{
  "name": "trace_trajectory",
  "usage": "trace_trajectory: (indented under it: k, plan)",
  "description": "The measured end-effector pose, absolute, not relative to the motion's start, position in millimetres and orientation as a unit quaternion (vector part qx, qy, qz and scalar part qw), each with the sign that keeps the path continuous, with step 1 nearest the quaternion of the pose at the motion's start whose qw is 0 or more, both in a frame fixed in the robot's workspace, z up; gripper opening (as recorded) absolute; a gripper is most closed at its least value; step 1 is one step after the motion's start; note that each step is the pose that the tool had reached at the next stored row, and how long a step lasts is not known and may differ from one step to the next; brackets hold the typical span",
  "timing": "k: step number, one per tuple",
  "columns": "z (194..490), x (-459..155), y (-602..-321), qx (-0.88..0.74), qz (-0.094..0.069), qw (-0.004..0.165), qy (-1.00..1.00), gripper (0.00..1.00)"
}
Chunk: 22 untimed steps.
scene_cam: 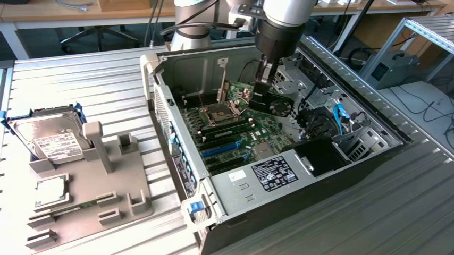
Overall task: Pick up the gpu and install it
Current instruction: 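Insert the gpu into the slot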
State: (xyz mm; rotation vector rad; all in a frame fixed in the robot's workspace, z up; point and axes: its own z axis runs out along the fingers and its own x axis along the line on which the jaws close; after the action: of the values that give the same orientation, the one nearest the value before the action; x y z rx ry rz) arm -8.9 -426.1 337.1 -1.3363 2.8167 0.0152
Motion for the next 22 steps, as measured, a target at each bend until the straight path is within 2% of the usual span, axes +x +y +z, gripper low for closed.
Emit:
trace_trajectory:
  k: [22]
  plan:
    - [335.8, -8.8, -426.1, -0.473, 0.005, 0.011, 0.881, 0.27]
